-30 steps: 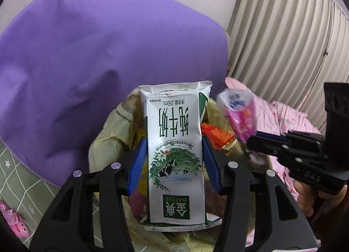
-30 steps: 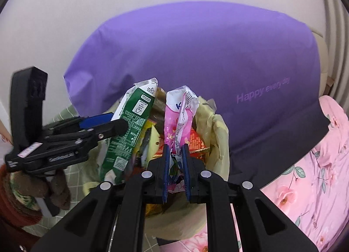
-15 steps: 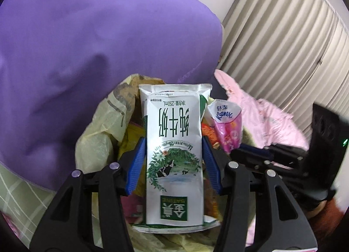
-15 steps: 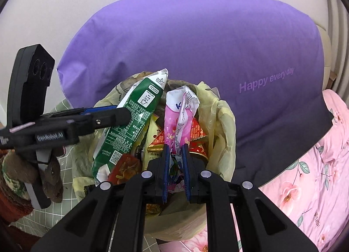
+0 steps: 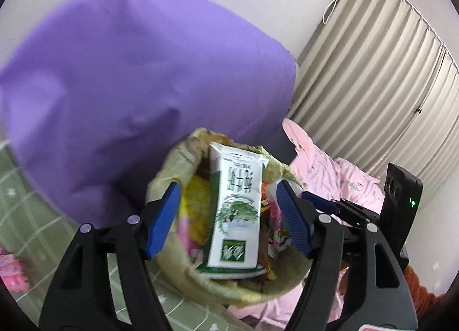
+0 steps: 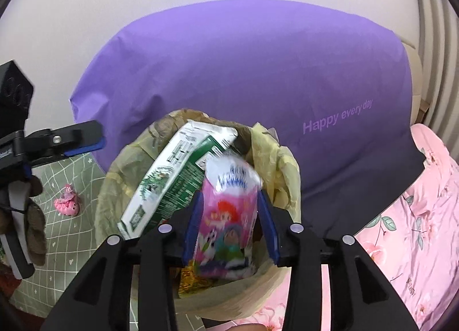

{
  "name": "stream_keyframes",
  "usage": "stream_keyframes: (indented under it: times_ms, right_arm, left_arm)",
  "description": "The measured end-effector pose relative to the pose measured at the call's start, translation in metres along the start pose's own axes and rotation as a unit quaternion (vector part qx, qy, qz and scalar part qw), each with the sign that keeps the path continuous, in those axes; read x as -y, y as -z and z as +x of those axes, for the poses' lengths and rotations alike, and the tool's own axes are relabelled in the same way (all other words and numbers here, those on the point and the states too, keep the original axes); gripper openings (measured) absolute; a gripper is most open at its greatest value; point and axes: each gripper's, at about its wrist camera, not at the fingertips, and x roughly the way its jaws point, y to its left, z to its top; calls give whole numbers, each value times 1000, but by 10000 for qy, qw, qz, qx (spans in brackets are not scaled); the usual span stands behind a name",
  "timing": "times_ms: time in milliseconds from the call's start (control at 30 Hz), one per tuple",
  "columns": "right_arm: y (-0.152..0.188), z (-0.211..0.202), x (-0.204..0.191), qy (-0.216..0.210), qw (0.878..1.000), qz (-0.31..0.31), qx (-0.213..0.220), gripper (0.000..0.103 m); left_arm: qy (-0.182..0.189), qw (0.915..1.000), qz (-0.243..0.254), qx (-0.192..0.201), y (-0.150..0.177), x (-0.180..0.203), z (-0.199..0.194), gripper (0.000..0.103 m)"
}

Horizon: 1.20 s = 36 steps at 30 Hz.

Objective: Collect trash
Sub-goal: 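Carry the milk carton and tissue pack into the trash bag and open both grippers, then move both grippers back toward the pink candies on the table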

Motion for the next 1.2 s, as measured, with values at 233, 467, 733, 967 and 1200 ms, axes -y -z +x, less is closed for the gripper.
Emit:
stream_keyframes:
  times_ms: [233, 467, 733, 967, 1200]
  right_arm:
    - [-7, -27, -41, -183, 9987, -245, 406, 39]
    - [-8, -34, -95, -691, 9932, -564, 752, 55]
    - [2, 5, -166, -1505, 9812, -1146, 395, 58]
    - [15, 62, -236, -1916, 9601, -1975, -507, 58]
    - [24, 117, -325, -2247, 9257, -2971, -662, 57]
  left_arm:
    - [-457, 9980, -217, 383, 21, -35, -65, 66]
    - [-1554, 9840, -567, 656, 62, -105, -122, 66]
    - [-2506, 9525, -1598, 665, 127, -207, -171, 66]
    - [-2567, 9449, -1929, 642, 157, -238, -182, 66]
    - [-2679, 9382, -2104, 615, 176, -250, -208, 66]
